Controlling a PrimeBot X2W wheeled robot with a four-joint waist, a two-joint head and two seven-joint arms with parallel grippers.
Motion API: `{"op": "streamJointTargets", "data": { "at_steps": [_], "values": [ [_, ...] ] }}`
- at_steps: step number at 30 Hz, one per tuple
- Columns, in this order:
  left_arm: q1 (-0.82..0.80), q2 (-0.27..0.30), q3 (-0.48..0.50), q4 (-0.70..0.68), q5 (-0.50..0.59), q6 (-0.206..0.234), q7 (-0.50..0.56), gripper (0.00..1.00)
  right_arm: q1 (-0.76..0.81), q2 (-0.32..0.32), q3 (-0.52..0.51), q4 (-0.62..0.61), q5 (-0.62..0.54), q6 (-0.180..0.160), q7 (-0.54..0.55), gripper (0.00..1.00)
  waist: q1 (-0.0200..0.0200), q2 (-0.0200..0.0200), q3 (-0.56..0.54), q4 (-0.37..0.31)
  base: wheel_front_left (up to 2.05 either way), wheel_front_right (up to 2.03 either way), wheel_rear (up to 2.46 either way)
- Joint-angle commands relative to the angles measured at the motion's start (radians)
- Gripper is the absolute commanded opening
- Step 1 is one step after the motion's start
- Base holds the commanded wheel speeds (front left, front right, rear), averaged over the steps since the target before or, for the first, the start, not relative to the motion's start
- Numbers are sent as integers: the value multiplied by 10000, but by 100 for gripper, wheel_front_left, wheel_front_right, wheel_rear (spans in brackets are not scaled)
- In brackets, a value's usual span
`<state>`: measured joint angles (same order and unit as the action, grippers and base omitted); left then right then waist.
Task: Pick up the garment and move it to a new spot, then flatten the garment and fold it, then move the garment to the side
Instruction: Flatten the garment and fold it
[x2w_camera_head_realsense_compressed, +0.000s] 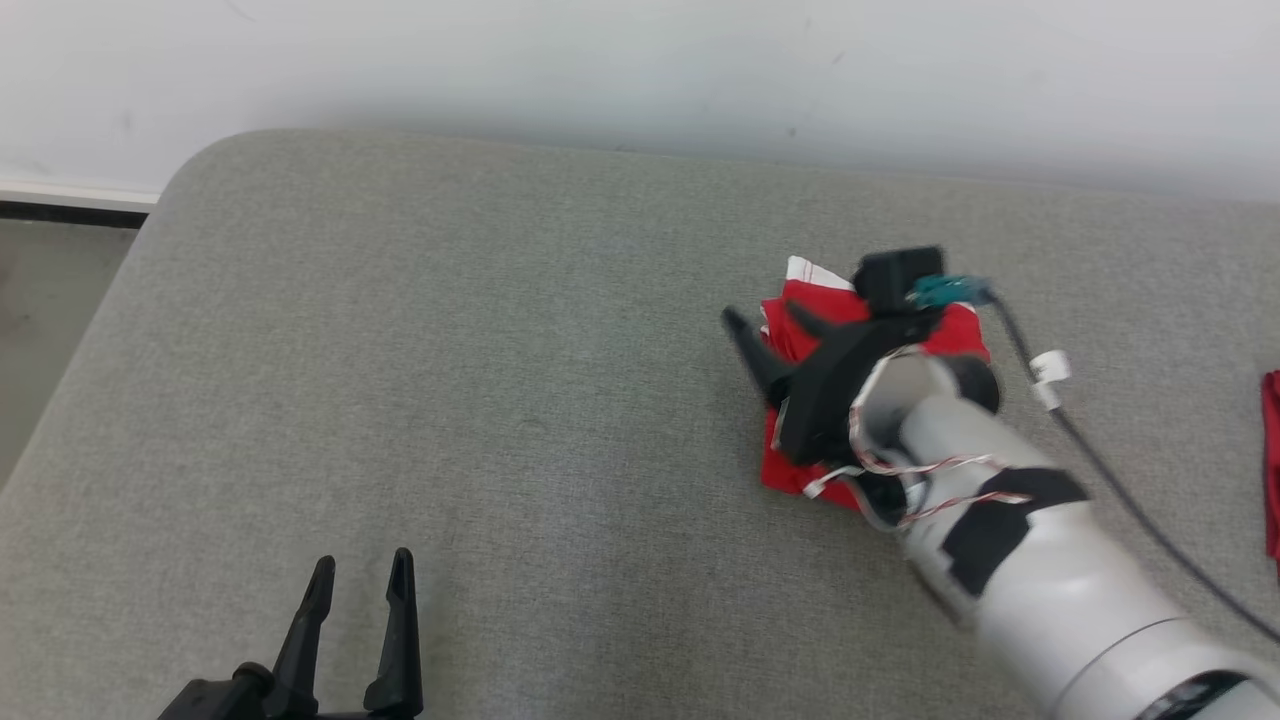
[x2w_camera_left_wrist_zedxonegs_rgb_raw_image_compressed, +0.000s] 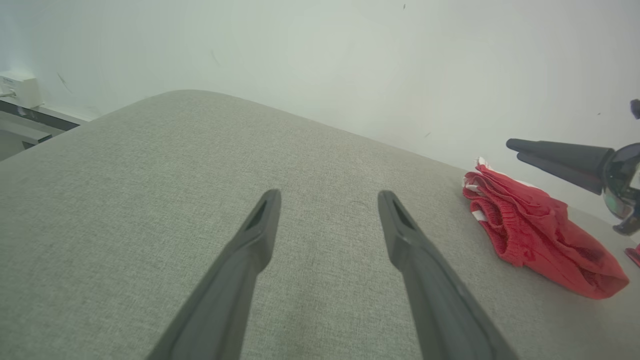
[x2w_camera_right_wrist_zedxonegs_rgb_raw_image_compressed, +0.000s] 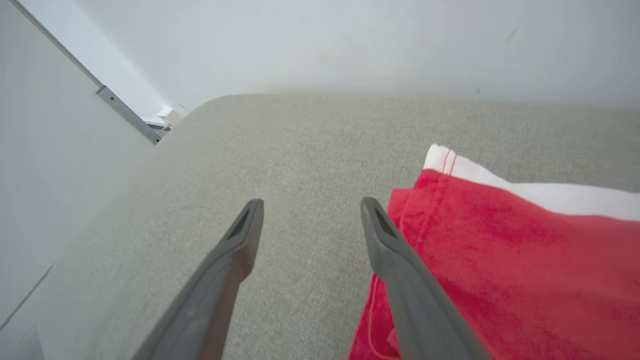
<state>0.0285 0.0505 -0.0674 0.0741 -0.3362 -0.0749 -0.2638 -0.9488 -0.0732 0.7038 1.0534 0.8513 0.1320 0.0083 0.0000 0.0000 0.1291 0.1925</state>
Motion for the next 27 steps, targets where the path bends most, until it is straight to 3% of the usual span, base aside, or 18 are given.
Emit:
{"op": "streamJointTargets", "data": {
  "at_steps": [1, 7, 8, 10, 14, 19, 27],
  "values": [
    [-35, 0, 39, -17, 9, 24, -2, 100, -76, -428, -64, -17, -37, -29, -153, 100, 0, 0, -8, -92, 0, 0, 0],
    [-98, 3, 14, 20, 14, -14, -2, 100, 12, -1620, -413, 542, -566, -27, -1221, 100, 0, 0, -32, -157, 0, 0, 0],
    [-117, 1, -6, 28, 12, -20, -2, 100, 89, -1783, -412, 853, -762, -27, -1352, 84, 0, 0, -26, -143, 0, 0, 0],
    [-147, 1, -35, 32, 0, -23, -2, 100, 240, -1880, -381, 1428, -1058, -27, -1536, 0, 0, 0, -3, -113, 0, 0, 0],
    [-171, 1, -43, 33, -38, -45, -2, 100, 494, -1708, -329, 2006, -1495, -27, -1884, 0, 0, 0, 79, -62, 0, 0, 0],
    [-208, 1, 11, 63, -18, -81, -2, 100, 765, -946, -105, 2170, -1855, -27, -1957, 0, 0, 0, 133, -21, 0, 0, 0],
    [-183, 1, 4, 83, 52, -90, -2, 100, 1399, 131, 852, 1524, -2170, -27, -1567, 0, 0, 0, 47, 2, 0, 0, 0]
  ]
}}
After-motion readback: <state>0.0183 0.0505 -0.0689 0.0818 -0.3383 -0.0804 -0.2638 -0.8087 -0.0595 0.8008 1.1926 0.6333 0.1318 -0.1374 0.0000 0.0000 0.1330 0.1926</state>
